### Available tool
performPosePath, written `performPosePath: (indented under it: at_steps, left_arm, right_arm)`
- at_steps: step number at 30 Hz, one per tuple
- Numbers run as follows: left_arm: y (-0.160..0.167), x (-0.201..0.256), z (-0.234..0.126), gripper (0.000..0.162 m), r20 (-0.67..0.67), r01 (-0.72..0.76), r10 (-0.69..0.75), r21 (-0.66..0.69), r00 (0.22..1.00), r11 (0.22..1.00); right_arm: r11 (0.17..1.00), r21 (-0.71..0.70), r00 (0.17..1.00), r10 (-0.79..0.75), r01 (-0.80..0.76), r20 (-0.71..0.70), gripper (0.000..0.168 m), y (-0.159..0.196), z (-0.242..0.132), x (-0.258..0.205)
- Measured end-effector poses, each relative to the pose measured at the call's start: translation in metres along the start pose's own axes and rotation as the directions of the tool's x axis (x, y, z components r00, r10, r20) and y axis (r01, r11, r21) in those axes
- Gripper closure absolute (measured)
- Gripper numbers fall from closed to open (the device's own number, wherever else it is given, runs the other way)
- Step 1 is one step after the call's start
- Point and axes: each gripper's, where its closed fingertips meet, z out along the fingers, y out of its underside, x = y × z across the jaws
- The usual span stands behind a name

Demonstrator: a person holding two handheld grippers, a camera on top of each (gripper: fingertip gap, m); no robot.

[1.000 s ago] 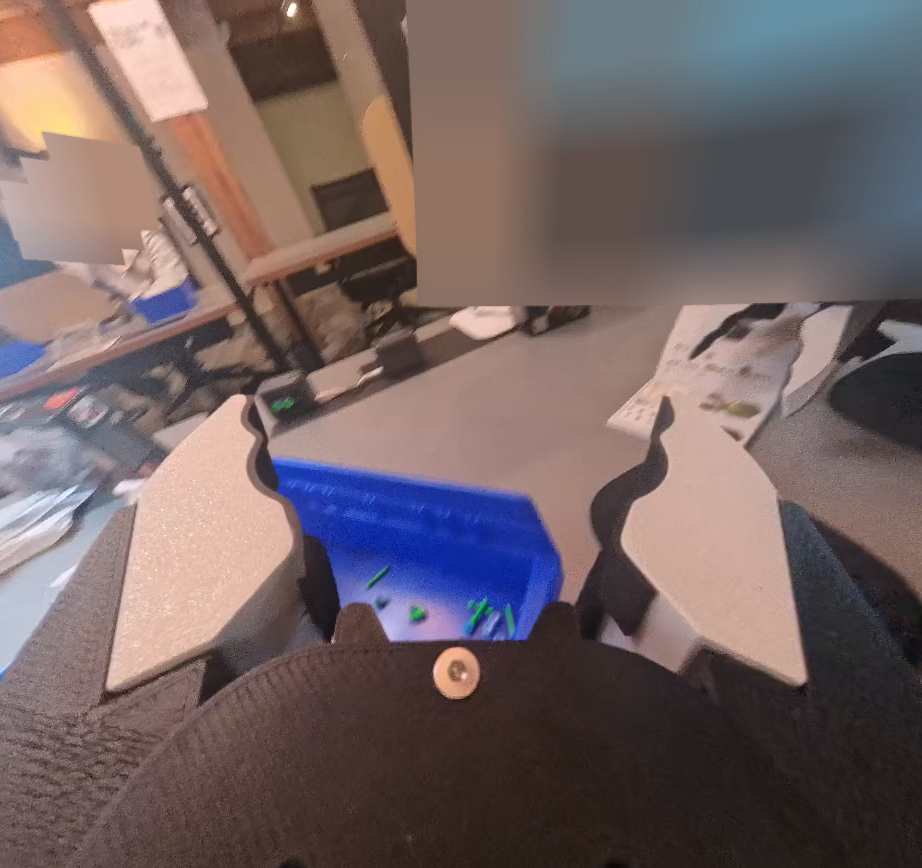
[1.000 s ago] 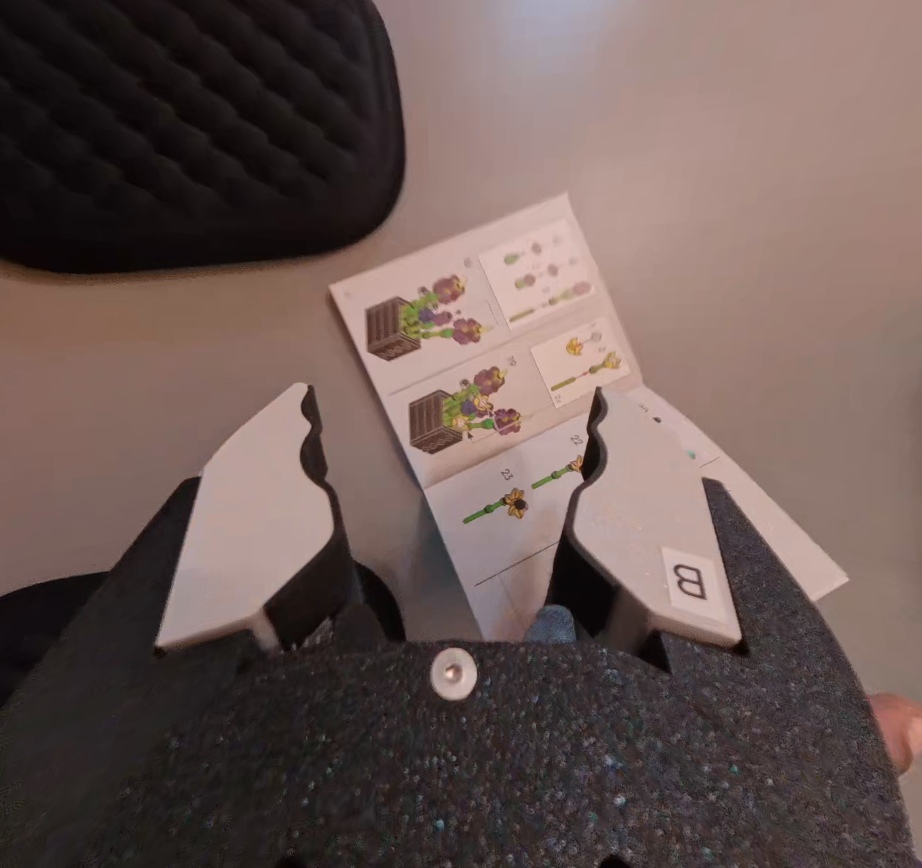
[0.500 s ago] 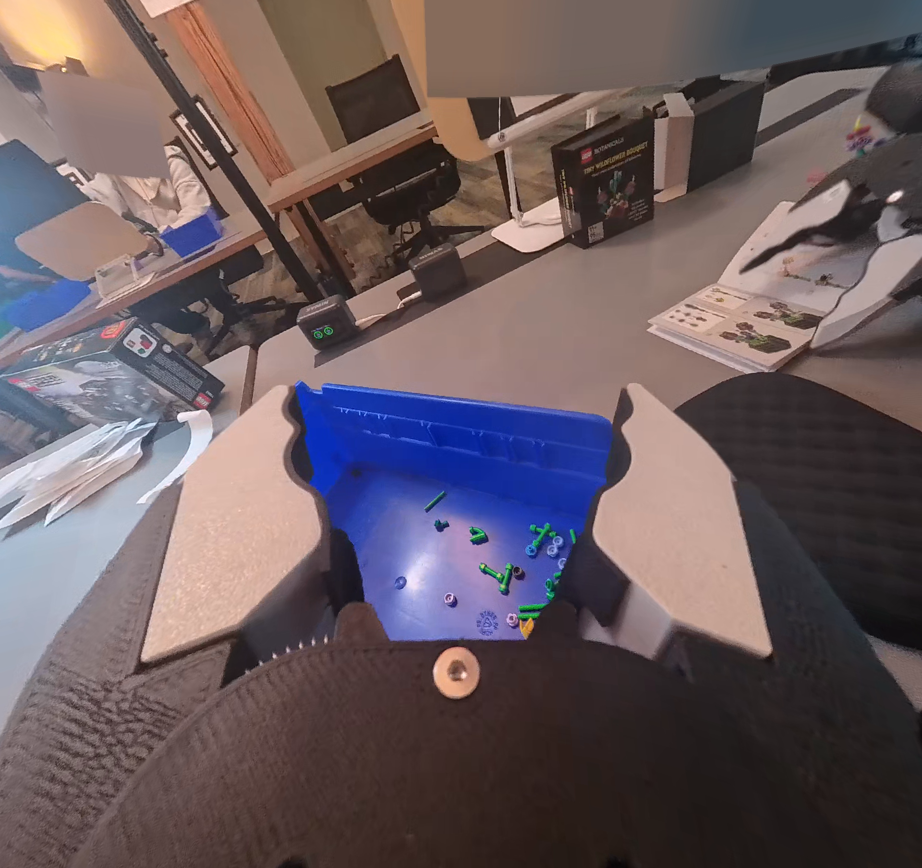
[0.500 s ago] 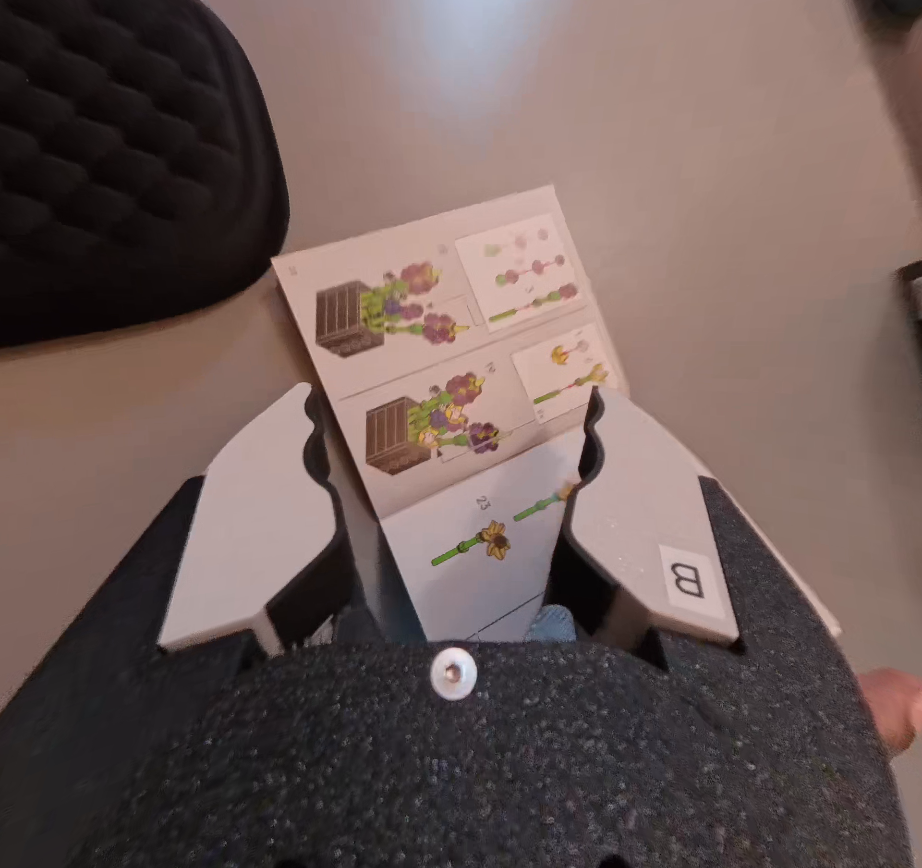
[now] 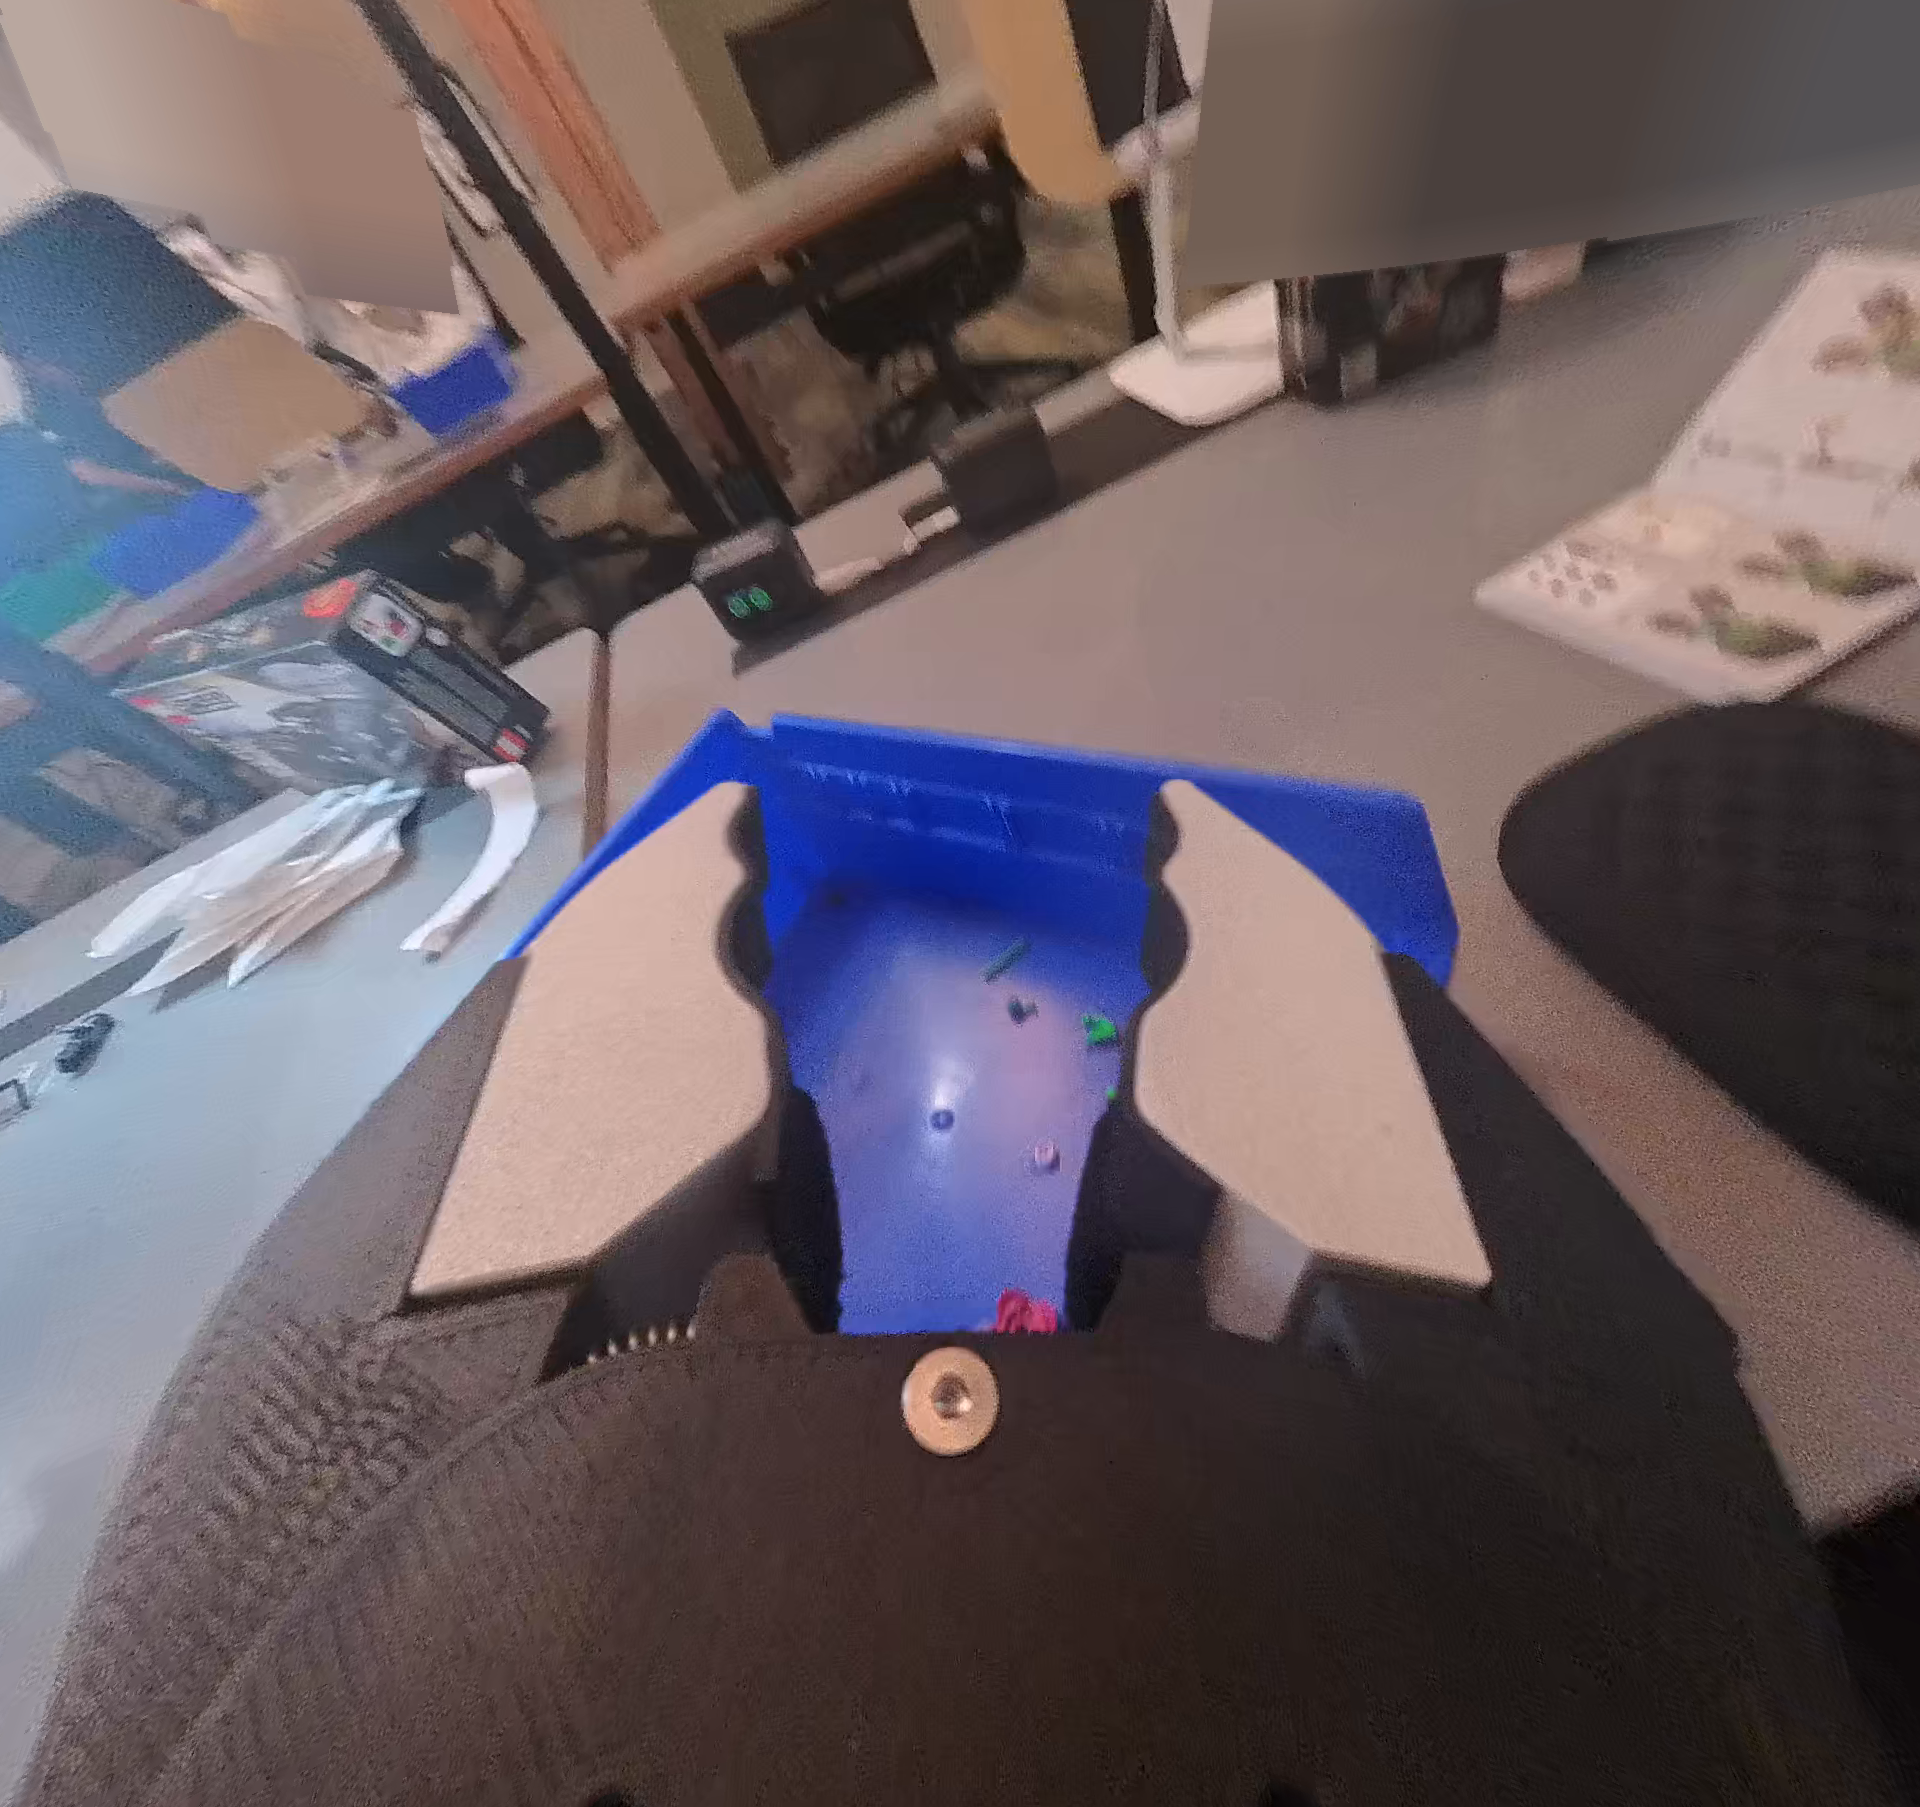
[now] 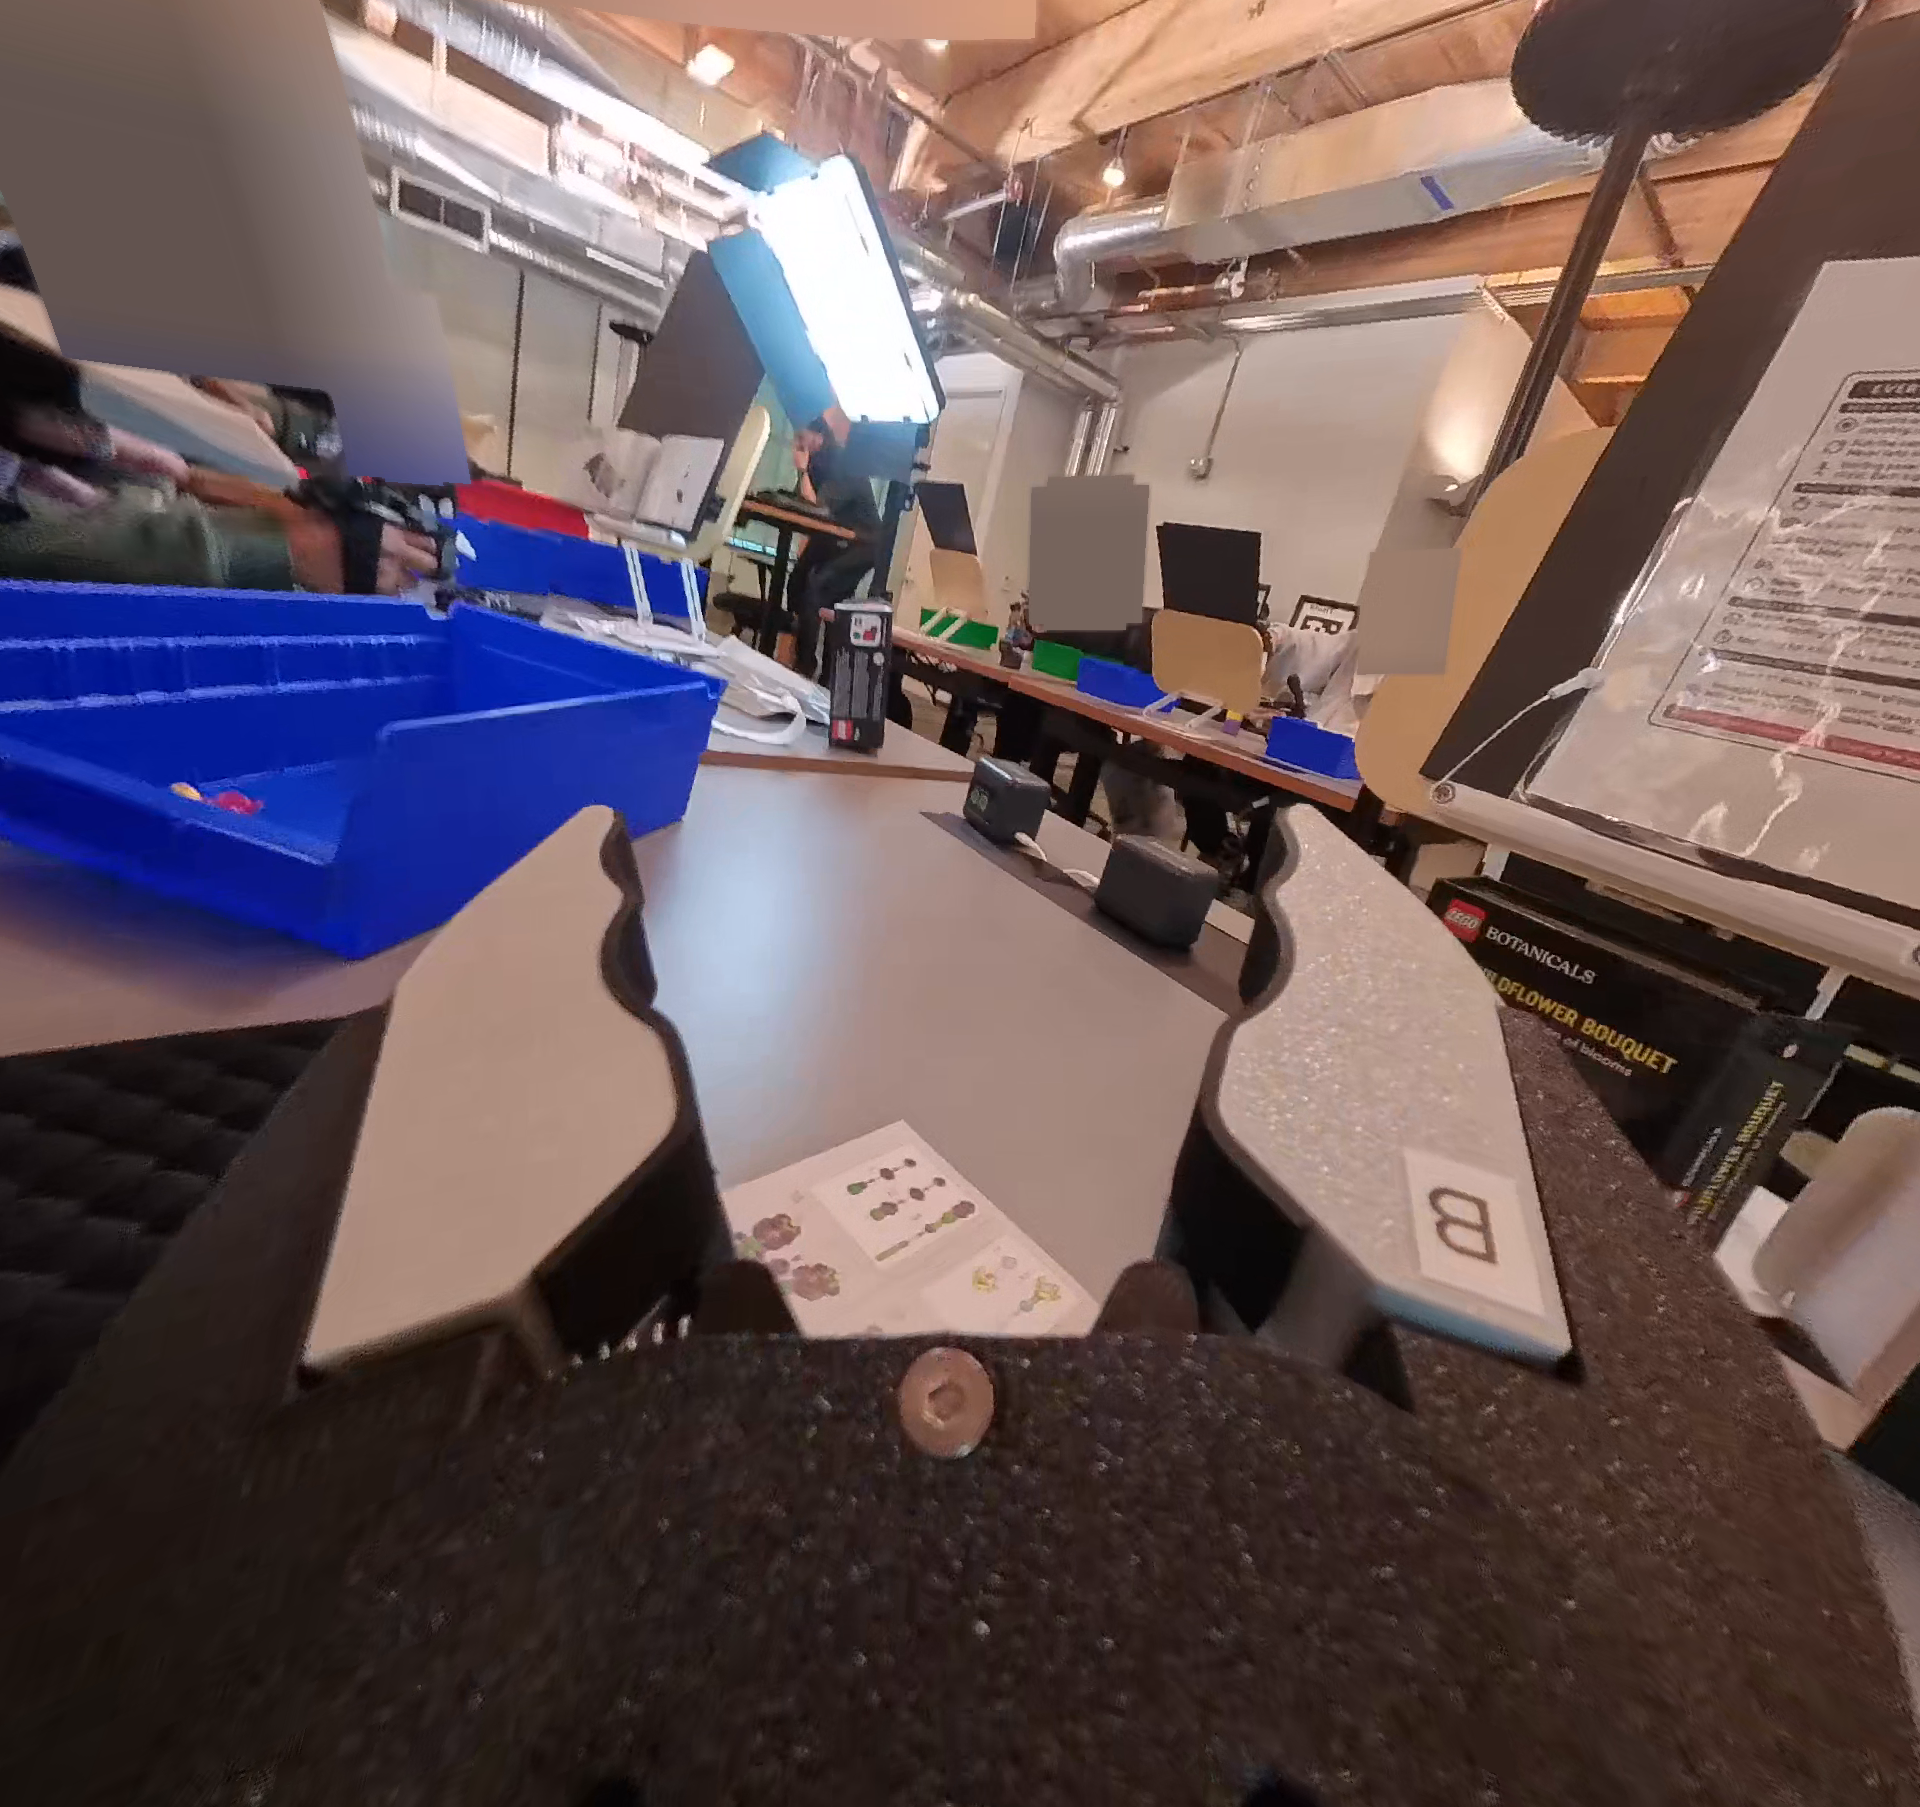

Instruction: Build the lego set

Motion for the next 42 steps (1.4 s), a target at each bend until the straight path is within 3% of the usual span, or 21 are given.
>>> performPosePath:
  at_steps: [1, 3, 7, 9, 11, 14, 18, 21, 24, 29, 31, 34, 37, 42]
  left_arm:
    - [0.006, 0.002, -0.002, 0.101, -0.065, -0.017, 0.015, -0.039, 0.998, 0.999]
    - [0.017, 0.014, -0.006, 0.102, -0.253, -0.041, 0.011, -0.112, 0.967, 0.993]
    - [0.030, 0.005, -0.001, 0.101, -0.364, -0.125, 0.039, -0.217, 0.931, 0.968]
    - [0.038, 0.009, -0.001, 0.116, -0.480, -0.260, 0.122, -0.233, 0.869, 0.937]
    - [0.054, 0.015, 0.001, 0.131, -0.596, -0.404, 0.188, -0.251, 0.780, 0.880]
    - [0.096, 0.031, -0.008, 0.148, -0.770, -0.565, 0.116, -0.348, 0.628, 0.748]
    - [0.136, 0.041, -0.027, 0.143, -0.875, -0.723, 0.006, -0.396, 0.483, 0.566]
    - [0.141, 0.046, -0.030, 0.141, -0.899, -0.733, -0.010, -0.363, 0.438, 0.575]
    - [0.154, 0.047, -0.036, 0.140, -0.906, -0.756, -0.057, -0.383, 0.419, 0.530]
    - [0.172, 0.038, -0.038, 0.143, -0.841, -0.742, -0.148, -0.531, 0.521, 0.409]
    - [0.174, 0.039, -0.040, 0.143, -0.836, -0.757, -0.170, -0.546, 0.522, 0.358]
    - [0.170, 0.049, -0.037, 0.142, -0.859, -0.788, -0.157, -0.509, 0.487, 0.346]
    - [0.179, 0.042, -0.036, 0.142, -0.824, -0.776, -0.177, -0.567, 0.539, 0.277]
    - [0.184, 0.048, -0.043, 0.140, -0.823, -0.781, -0.214, -0.567, 0.526, 0.262]
  right_arm:
    - [1.000, 0.012, 1.000, 0.022, -0.022, -0.004, 0.056, -0.002, -0.001, 0.002]
    - [0.998, 0.016, 0.998, 0.055, -0.055, -0.018, 0.055, -0.001, -0.003, 0.007]
    - [0.996, 0.028, 0.995, 0.090, -0.088, -0.047, 0.056, 0.001, -0.007, 0.014]
    - [0.997, 0.036, 0.995, 0.077, -0.075, -0.069, 0.056, -0.001, -0.008, 0.017]
    - [0.997, 0.034, 0.994, 0.070, -0.068, -0.078, 0.058, 0.000, -0.008, 0.019]
    - [0.998, 0.014, 0.994, 0.065, -0.064, -0.088, 0.057, 0.005, -0.009, 0.020]
    - [0.999, 0.006, 0.995, 0.048, -0.048, -0.088, 0.057, 0.008, -0.008, 0.019]
    - [0.999, -0.012, 0.996, 0.037, -0.038, -0.087, 0.057, 0.012, -0.007, 0.019]
    - [0.999, -0.025, 0.996, 0.024, -0.026, -0.085, 0.057, 0.015, -0.005, 0.018]
    - [0.999, -0.049, 0.995, -0.006, 0.001, -0.100, 0.057, 0.019, -0.004, 0.020]
    - [0.999, -0.047, 0.995, -0.004, -0.001, -0.102, 0.057, 0.019, -0.005, 0.021]
    - [0.999, -0.045, 0.995, 0.007, -0.012, -0.103, 0.058, 0.019, -0.005, 0.022]
    - [0.999, -0.033, 0.994, 0.020, -0.023, -0.108, 0.058, 0.017, -0.007, 0.025]
    - [0.998, -0.013, 0.992, 0.053, -0.055, -0.114, 0.059, 0.016, -0.009, 0.029]
